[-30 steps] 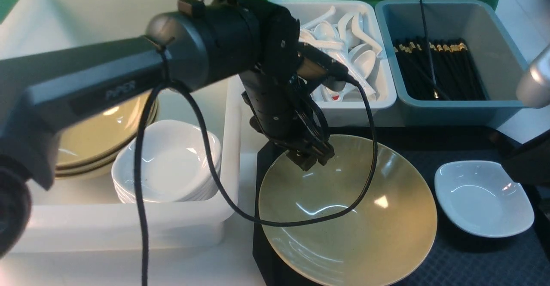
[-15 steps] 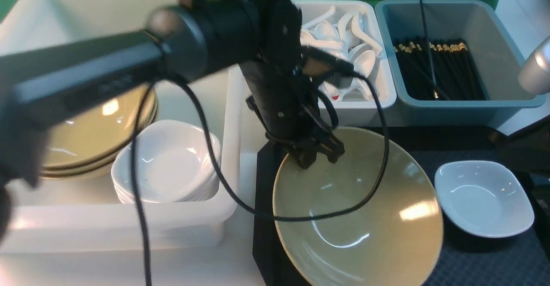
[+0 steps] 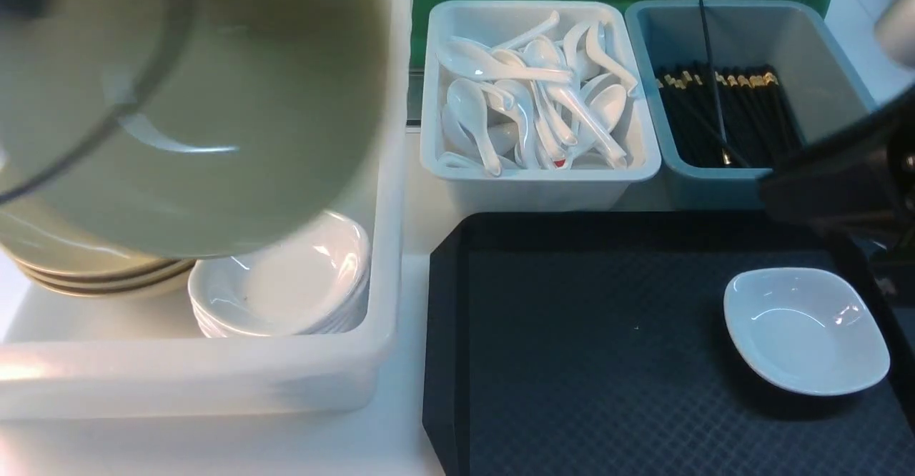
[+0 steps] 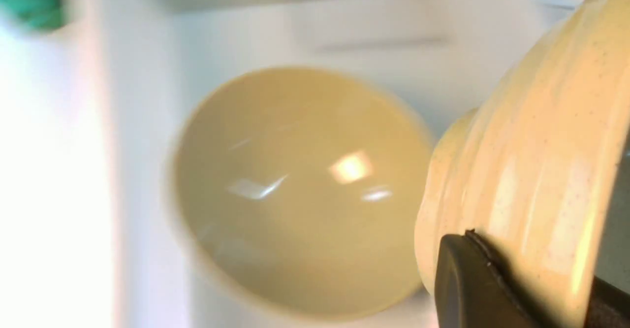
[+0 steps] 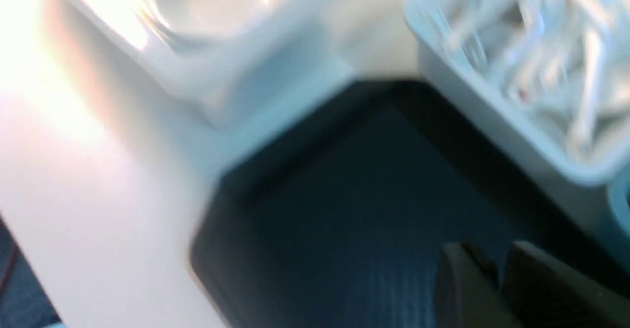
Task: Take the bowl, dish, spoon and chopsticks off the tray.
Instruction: Use the left arm to put the noodle bowl into the large storage box on the left
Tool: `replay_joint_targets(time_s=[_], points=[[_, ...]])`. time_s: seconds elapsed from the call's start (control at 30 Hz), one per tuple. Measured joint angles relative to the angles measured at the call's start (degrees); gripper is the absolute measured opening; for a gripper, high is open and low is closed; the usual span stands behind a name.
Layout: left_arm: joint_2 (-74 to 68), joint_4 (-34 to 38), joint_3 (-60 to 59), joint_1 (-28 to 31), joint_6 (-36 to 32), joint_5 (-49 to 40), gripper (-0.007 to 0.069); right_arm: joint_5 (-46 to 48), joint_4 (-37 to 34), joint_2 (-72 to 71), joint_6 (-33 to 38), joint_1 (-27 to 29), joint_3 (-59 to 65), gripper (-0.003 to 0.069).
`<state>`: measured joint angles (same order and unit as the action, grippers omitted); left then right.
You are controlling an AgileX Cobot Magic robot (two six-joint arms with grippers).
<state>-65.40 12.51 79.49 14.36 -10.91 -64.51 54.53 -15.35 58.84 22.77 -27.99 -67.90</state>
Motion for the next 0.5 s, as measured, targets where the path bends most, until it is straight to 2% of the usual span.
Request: replay_joint_targets(time_s=[0.13, 0.27, 0.37, 0.5], points=[[-0.64, 11.49, -6.8, 14.39, -4.64, 1.0, 0.0003, -0.38, -1.23, 0.82, 1.42, 0.0, -1.43, 0.0149], [-7.0, 29.01, -11.69, 25.76, -10.95, 3.35, 0.0003, 0.69, -1.34, 1.09, 2.16, 0.0, -1.49, 0.015], [-13.11, 37.04, -12.38, 28.16, -15.27, 7.36, 0.0003, 1.97, -1.41, 1.09, 2.45, 0.0, -1.49, 0.015], [-17.95, 38.33, -12.38, 27.25, -18.17, 10.13, 0.0004, 2.16, -1.41, 1.09, 2.52, 0.0, -1.49, 0.015]])
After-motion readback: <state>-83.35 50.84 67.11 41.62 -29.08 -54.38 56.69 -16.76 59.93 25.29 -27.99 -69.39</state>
